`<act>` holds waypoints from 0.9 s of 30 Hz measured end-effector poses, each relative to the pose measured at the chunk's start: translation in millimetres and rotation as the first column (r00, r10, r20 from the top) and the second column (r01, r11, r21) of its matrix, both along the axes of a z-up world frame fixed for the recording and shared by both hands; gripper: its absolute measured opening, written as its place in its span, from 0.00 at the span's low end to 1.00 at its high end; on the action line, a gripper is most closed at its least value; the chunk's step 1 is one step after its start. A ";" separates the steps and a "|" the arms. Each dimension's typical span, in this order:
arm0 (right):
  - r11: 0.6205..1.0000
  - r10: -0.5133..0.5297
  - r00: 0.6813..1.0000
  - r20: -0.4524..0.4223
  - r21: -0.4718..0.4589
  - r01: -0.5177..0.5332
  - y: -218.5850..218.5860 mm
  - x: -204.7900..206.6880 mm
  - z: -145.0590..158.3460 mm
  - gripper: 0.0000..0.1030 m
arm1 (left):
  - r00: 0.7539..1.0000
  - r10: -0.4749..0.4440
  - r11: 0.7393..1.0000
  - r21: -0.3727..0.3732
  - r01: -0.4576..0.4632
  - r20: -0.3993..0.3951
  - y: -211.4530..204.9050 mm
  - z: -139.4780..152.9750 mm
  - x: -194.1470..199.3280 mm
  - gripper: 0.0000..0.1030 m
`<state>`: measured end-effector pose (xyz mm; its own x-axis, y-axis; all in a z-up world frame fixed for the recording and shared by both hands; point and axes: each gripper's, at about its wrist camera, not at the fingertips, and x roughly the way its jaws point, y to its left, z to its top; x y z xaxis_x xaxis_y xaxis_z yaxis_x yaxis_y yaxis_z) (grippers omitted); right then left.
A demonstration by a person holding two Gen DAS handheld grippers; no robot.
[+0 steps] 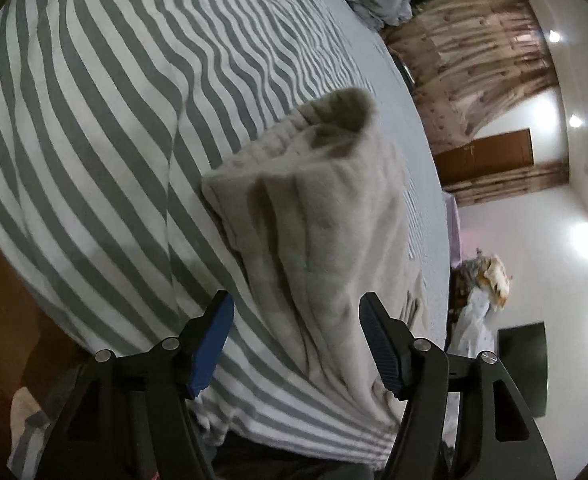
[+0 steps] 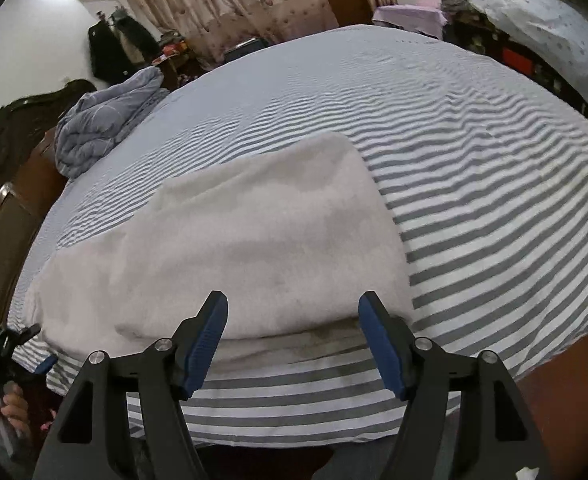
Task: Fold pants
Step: 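Grasp the pant leg end with the left tool and lift it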
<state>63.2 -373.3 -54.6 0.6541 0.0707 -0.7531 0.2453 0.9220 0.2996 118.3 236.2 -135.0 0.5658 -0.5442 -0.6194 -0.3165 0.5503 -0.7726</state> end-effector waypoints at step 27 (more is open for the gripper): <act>0.963 0.167 0.963 -0.214 -0.175 -0.206 120.9 69.3 -44.0 0.70 | 0.996 0.025 0.976 0.215 -0.044 0.091 -34.6 1.0 29.2 0.30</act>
<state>132.4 -252.4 -98.6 0.4819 0.0168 -0.8761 0.0994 0.9923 0.0737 147.4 201.6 -134.0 0.6392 -0.3819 -0.6675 -0.2748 0.6973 -0.6621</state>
